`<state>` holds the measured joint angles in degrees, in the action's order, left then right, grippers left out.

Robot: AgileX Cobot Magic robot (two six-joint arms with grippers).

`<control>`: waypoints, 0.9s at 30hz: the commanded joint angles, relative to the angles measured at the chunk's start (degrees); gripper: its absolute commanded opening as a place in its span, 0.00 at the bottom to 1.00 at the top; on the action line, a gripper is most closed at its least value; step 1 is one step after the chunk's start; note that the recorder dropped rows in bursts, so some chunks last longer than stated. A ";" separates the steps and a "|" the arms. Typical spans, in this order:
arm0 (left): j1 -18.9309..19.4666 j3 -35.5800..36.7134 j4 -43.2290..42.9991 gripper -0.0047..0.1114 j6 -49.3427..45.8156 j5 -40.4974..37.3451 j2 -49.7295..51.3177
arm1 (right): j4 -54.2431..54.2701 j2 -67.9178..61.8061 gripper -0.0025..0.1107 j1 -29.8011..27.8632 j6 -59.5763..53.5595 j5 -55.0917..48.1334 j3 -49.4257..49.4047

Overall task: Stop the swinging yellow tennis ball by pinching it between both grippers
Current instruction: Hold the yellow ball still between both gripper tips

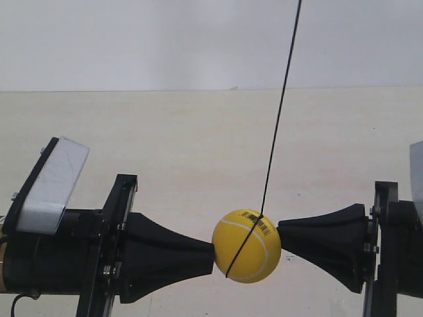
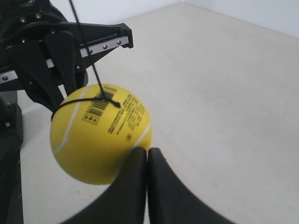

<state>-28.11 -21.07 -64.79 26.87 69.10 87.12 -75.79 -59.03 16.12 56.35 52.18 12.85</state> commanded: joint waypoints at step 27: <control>-0.59 -0.31 2.89 0.08 0.53 0.86 -0.39 | -1.26 -0.08 0.02 0.44 -0.70 5.80 -0.14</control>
<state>-28.11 -21.07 -63.58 26.87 69.19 87.12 -75.79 -59.03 16.12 56.16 52.28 12.85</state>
